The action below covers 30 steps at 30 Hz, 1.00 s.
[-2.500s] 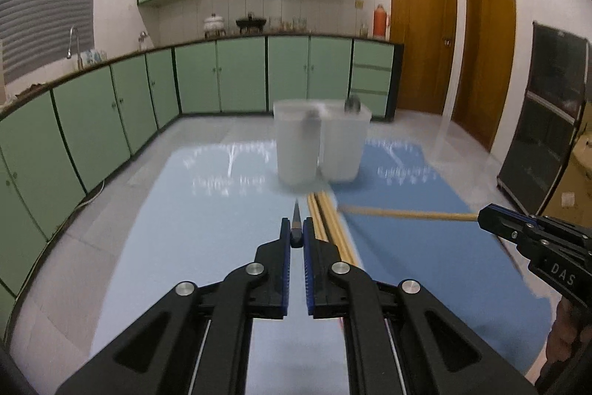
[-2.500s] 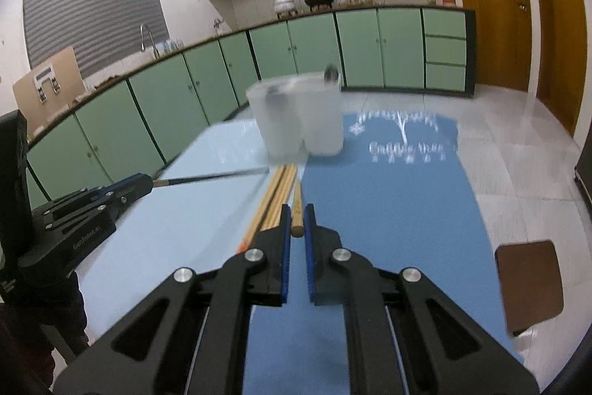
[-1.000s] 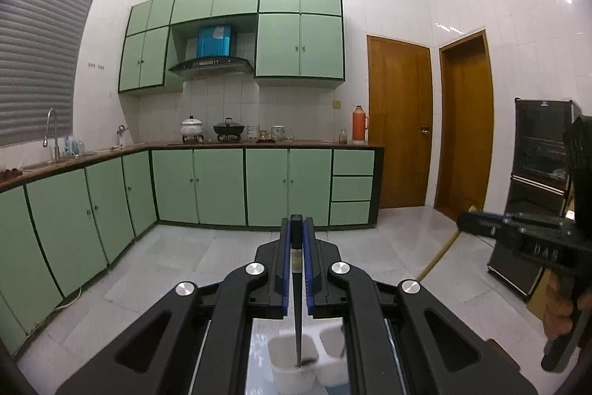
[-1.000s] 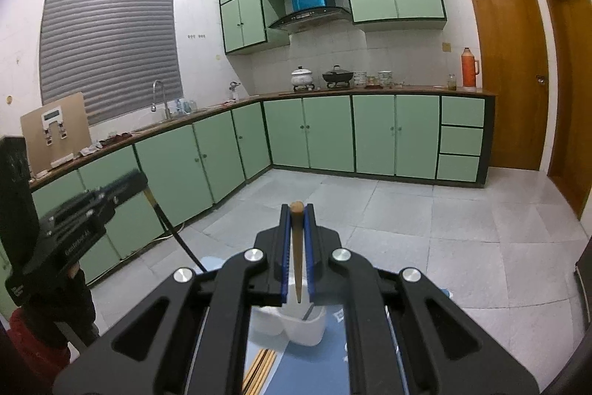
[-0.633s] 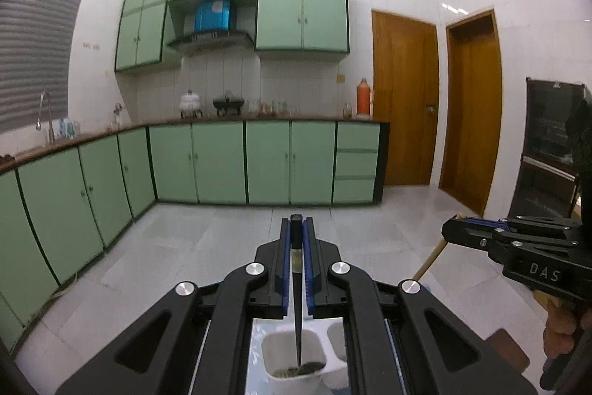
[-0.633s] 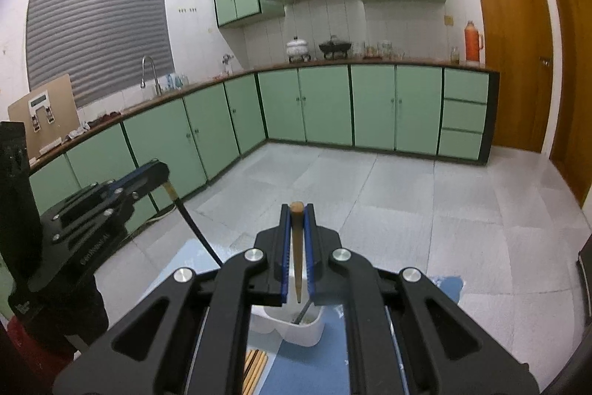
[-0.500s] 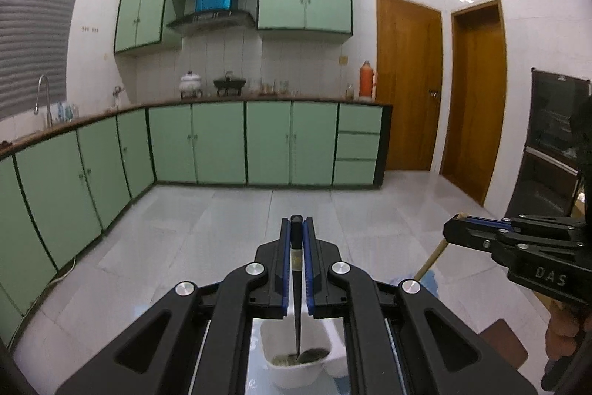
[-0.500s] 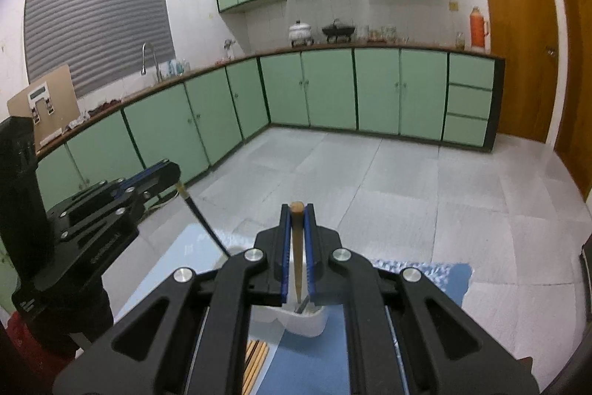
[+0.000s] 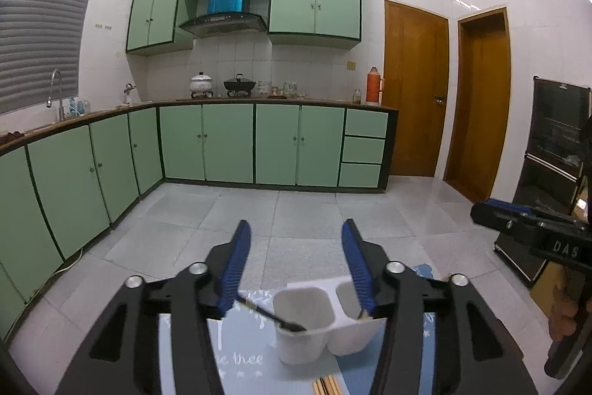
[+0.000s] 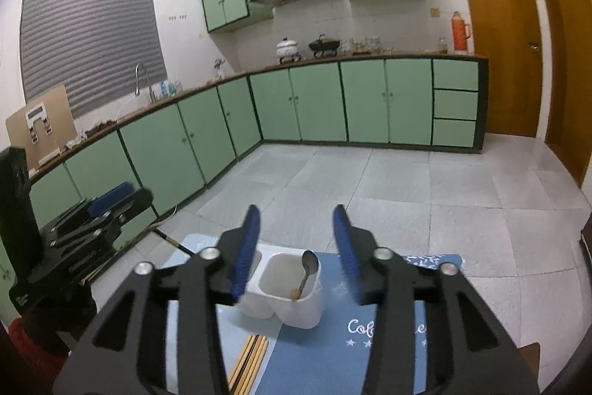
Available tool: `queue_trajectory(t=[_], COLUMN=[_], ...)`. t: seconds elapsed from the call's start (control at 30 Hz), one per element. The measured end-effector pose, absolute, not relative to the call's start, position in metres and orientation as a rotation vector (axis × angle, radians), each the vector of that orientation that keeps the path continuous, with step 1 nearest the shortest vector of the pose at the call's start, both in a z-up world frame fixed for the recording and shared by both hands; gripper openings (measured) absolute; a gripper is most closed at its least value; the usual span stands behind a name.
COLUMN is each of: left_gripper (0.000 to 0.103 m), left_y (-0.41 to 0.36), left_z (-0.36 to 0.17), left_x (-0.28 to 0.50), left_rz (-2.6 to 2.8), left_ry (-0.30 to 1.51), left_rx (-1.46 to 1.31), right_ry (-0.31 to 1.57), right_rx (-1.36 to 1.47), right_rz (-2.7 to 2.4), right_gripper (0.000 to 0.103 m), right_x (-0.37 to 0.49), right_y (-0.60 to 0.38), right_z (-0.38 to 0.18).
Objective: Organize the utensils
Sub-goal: 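Withdraw both grippers back toward the remaining chopsticks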
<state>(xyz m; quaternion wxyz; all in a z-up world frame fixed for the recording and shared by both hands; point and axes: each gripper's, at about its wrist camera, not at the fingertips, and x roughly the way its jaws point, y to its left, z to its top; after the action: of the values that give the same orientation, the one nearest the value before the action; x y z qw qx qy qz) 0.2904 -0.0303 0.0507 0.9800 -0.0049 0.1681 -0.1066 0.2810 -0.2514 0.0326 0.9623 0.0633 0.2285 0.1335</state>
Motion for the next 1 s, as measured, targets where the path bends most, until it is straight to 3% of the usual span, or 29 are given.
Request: queue_trajectory(t=[0.27,0.47,1.0], left_gripper=[0.074,0.085,0.086], left_y=[-0.027,-0.024,-0.007], left_z=[0.028,-0.010,-0.124], left_x=[0.229,0.189,0.132], left_rz=[-0.206,-0.195,-0.151], left_ry=[0.352,0.418,0.669], left_rx=[-0.009,-0.016,0.048], right_ry=[0.384,0.425,0.633], right_rx=[0.149,0.120,0.112], right_rz=[0.177,0.172,0.160], right_gripper=[0.090,0.097,0.097], right_x=[0.205,0.165,0.097], right_y=[-0.264,-0.251,-0.213], right_z=[0.004,-0.036,-0.149])
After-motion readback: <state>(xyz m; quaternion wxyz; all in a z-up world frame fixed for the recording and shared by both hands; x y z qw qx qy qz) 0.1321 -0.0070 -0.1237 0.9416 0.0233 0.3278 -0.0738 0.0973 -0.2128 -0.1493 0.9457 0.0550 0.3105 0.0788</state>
